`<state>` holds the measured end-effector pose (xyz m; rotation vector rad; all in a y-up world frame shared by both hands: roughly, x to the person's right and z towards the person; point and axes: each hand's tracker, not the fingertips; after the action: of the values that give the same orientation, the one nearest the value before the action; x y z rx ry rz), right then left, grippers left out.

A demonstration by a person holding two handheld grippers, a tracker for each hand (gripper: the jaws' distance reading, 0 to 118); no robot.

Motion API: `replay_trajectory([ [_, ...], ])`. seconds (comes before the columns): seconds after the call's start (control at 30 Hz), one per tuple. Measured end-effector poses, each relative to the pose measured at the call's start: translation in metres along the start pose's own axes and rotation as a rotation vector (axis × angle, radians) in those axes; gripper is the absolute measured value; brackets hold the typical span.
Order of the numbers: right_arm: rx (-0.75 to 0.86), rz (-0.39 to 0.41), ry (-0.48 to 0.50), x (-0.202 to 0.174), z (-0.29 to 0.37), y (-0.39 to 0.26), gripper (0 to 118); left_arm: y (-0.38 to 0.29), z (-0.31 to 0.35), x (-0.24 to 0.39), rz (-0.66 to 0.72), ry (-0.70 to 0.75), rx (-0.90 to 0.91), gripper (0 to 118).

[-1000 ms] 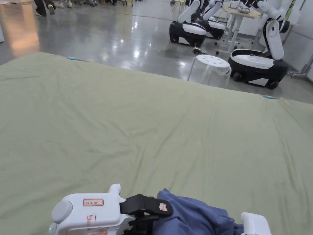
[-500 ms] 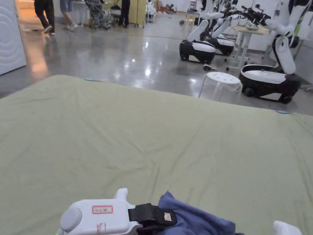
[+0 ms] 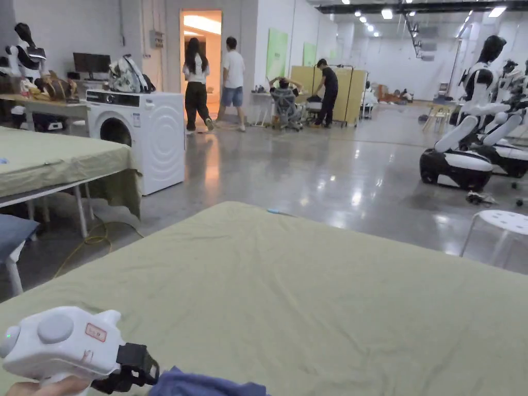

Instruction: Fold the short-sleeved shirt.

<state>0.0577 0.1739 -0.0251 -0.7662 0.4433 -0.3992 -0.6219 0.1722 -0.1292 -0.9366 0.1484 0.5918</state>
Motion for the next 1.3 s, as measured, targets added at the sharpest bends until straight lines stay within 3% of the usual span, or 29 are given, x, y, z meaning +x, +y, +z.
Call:
replay_trajectory([
  [0.07,0.014,0.000,0.003,0.002,0.007,0.001,0,0.023,0.023,-0.018,0.067,0.004,0.135,52],
  [0.13,0.068,0.023,-0.021,0.006,0.018,0.003,0,0.021,0.065,-0.006,-0.012,0.053,0.291,56],
  [0.23,0.162,0.048,-0.065,0.011,0.034,0.013,0,-0.011,0.128,0.046,-0.246,0.037,0.488,58],
  [0.37,0.353,0.147,-0.067,0.005,0.064,0.028,0,-0.087,0.187,0.130,-0.559,0.029,0.851,58],
  [0.57,0.621,0.303,-0.189,-0.022,0.102,0.042,0,-0.172,0.205,0.232,-0.606,-0.143,1.001,58],
  [0.63,0.687,0.355,-0.297,-0.034,0.110,0.045,0,-0.197,0.199,0.264,-0.614,-0.122,1.065,57],
  [0.73,0.734,0.456,-0.378,-0.048,0.120,0.040,0,-0.220,0.190,0.286,-0.577,-0.139,1.053,54],
  [0.77,0.746,0.459,-0.428,-0.052,0.123,0.035,0,-0.228,0.188,0.290,-0.560,-0.172,1.034,46],
  [0.83,0.759,0.452,-0.432,-0.051,0.127,0.029,0,-0.243,0.180,0.294,-0.563,-0.193,0.999,8],
  [0.87,0.765,0.446,-0.411,-0.049,0.130,0.023,0,-0.249,0.174,0.299,-0.570,-0.184,0.985,5],
  [0.97,0.769,0.379,-0.362,-0.039,0.134,0.014,0,-0.264,0.161,0.301,-0.621,-0.159,0.953,3],
  [1.1,0.715,0.427,-0.443,-0.035,0.128,0.010,0,-0.274,0.158,0.306,-0.654,-0.161,0.937,3],
  [1.3,0.698,0.401,-0.432,-0.037,0.124,0.006,0,-0.275,0.163,0.306,-0.648,-0.187,0.957,3],
])
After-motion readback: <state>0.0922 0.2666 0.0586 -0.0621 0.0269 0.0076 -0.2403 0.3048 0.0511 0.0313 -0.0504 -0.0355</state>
